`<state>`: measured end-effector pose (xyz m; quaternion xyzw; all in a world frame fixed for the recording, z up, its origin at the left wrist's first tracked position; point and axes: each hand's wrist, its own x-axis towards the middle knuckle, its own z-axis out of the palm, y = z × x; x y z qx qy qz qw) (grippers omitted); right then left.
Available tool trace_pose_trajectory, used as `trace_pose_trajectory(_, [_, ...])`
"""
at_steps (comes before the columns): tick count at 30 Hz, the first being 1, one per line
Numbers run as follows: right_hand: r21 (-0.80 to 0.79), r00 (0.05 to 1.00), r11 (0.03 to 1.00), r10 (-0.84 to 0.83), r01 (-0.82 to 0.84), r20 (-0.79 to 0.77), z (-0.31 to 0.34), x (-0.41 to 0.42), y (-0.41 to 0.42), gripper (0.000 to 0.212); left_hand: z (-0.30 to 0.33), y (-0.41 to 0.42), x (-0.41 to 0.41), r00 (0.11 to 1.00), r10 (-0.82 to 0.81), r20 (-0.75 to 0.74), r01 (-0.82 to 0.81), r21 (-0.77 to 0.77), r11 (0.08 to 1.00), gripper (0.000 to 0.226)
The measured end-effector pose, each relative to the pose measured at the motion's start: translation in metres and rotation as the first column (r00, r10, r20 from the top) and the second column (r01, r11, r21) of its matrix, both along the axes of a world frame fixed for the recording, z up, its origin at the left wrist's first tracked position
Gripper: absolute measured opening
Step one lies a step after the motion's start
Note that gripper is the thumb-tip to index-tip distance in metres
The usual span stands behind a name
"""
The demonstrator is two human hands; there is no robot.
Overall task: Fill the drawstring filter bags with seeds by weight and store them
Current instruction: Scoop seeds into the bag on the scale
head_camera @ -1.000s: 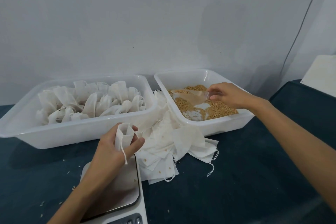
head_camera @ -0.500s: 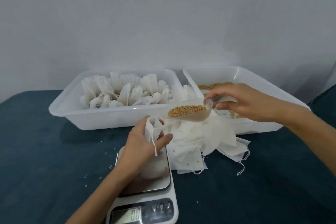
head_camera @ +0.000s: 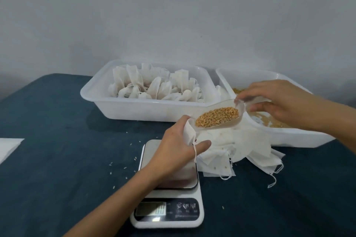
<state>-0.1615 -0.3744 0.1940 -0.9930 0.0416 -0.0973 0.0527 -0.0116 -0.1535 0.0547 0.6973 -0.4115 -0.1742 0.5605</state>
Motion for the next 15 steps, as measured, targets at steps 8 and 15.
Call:
trace_pose_trajectory(8, [-0.123, 1.0, 0.992, 0.009, -0.012, -0.023, 0.006, 0.006, 0.009, 0.034, -0.003, -0.001, -0.001, 0.999, 0.014, 0.035, -0.014, -0.001, 1.0, 0.043])
trace_pose_trajectory(15, [-0.138, 0.999, 0.99, 0.012, -0.016, -0.032, 0.009, 0.006, 0.021, 0.034, 0.0, 0.0, -0.002, 0.999, 0.042, 0.012, -0.042, -0.004, 0.999, 0.046])
